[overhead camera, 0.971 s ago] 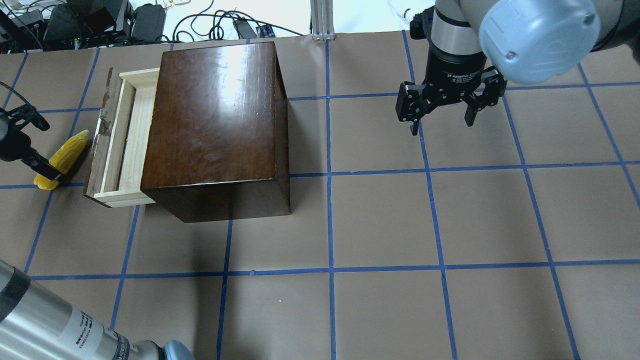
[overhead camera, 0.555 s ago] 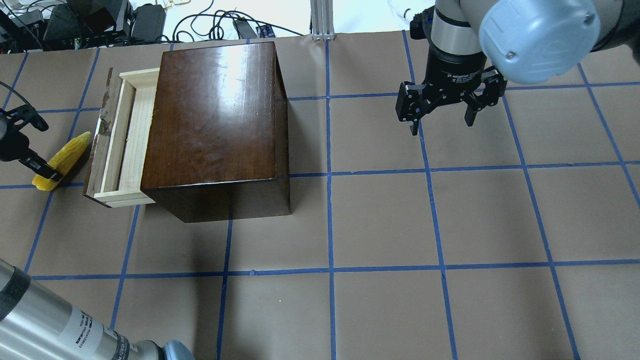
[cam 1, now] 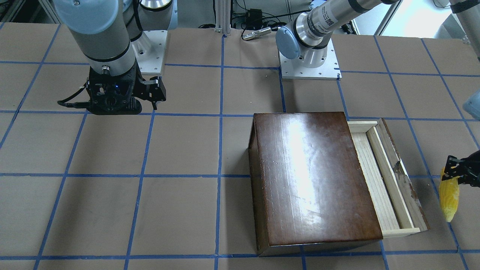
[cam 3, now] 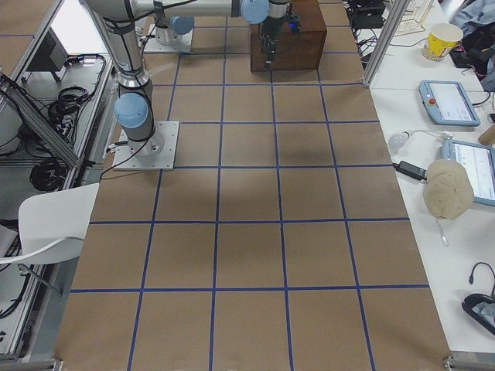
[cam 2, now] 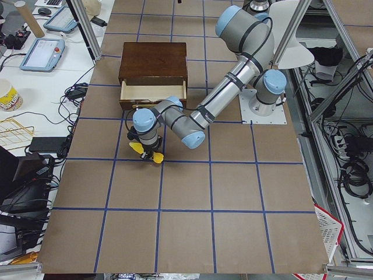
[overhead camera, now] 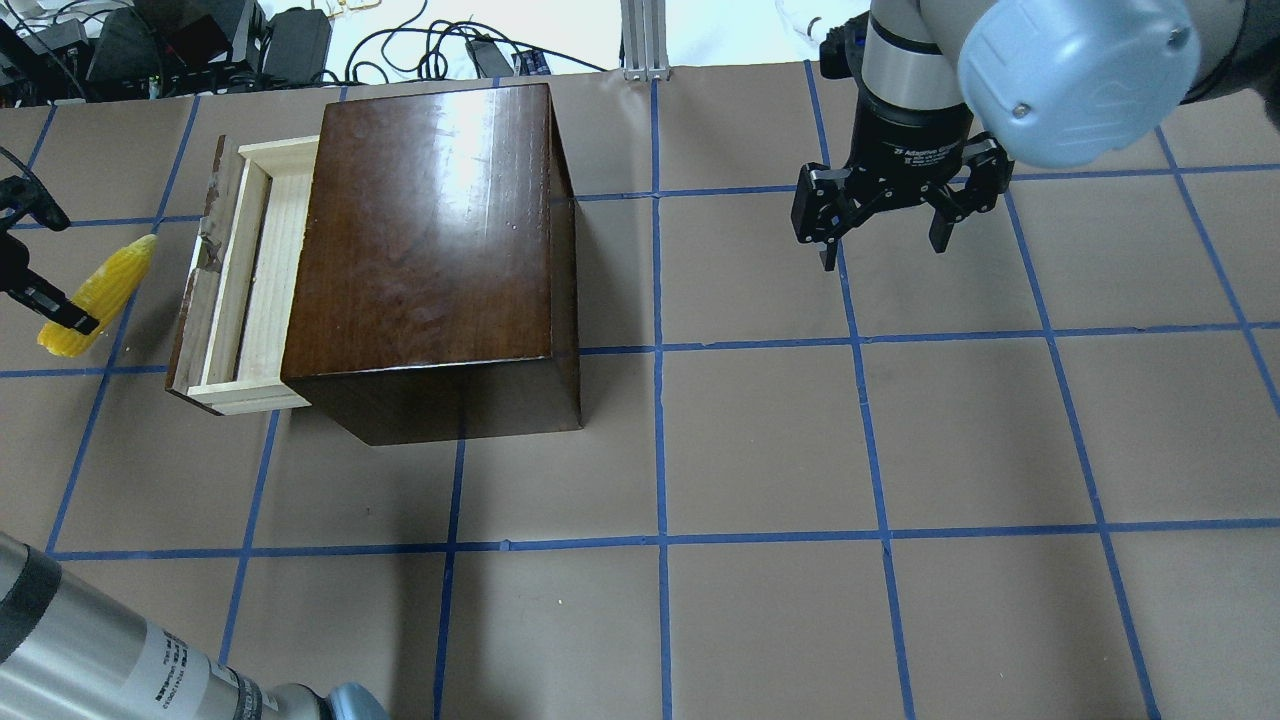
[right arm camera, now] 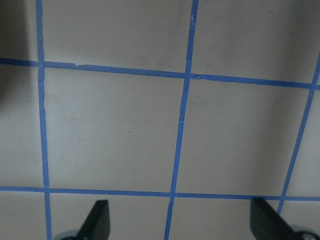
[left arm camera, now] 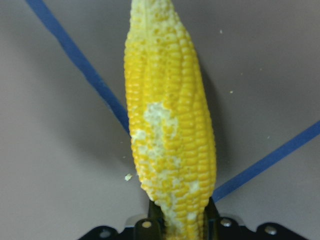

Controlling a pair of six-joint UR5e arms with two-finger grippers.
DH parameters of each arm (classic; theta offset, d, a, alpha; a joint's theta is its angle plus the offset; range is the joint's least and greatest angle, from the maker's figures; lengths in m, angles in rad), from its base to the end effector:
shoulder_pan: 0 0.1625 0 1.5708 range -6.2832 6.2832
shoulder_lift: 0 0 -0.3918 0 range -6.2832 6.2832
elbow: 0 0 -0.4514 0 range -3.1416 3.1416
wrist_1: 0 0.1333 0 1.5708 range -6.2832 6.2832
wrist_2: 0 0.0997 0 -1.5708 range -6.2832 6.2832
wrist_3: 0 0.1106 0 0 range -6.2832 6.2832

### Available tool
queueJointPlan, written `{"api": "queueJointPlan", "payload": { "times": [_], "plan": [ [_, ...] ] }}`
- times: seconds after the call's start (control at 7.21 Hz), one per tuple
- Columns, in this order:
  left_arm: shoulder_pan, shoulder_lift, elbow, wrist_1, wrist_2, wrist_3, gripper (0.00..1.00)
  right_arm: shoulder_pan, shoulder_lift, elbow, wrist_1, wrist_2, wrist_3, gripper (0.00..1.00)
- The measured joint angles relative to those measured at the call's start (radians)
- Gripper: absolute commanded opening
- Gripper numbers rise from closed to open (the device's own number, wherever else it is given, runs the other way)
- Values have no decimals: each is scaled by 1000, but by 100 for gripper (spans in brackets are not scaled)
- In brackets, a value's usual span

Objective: Open drawer and put corn inside
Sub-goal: 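Lift the corn cob and carry it over the open drawer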

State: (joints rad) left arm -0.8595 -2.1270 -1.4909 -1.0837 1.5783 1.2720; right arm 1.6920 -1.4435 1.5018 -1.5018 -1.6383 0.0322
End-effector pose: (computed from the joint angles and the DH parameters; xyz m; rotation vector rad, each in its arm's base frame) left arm 0.3624 -0.6235 0.1788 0.8656 3.0063 0.0006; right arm 0.1957 -0.5657 0.4027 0.1427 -3.0557 -0.1865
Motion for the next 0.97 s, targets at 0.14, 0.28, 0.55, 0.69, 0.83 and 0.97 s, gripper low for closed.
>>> {"api": "queueJointPlan", "payload": {
  "times": [0.14, 0.28, 0.55, 0.69, 0.83, 0.97],
  "plan": [
    [-5, 25, 21, -45, -2, -49, 0, 0, 0, 0, 0, 0, 0, 100],
    [-14, 54, 42, -96, -4, -105, 0, 0, 0, 0, 0, 0, 0, 100],
    [-61, 122, 83, -218, -4, -255, 0, 0, 0, 0, 0, 0, 0, 100],
    [-89, 154, 98, -270, -4, -340, 0, 0, 0, 0, 0, 0, 0, 100],
    [-120, 183, 107, -312, -4, -421, 0, 0, 0, 0, 0, 0, 0, 100],
    [-153, 209, 112, -345, -5, -498, 0, 0, 0, 0, 0, 0, 0, 100]
  ]
}}
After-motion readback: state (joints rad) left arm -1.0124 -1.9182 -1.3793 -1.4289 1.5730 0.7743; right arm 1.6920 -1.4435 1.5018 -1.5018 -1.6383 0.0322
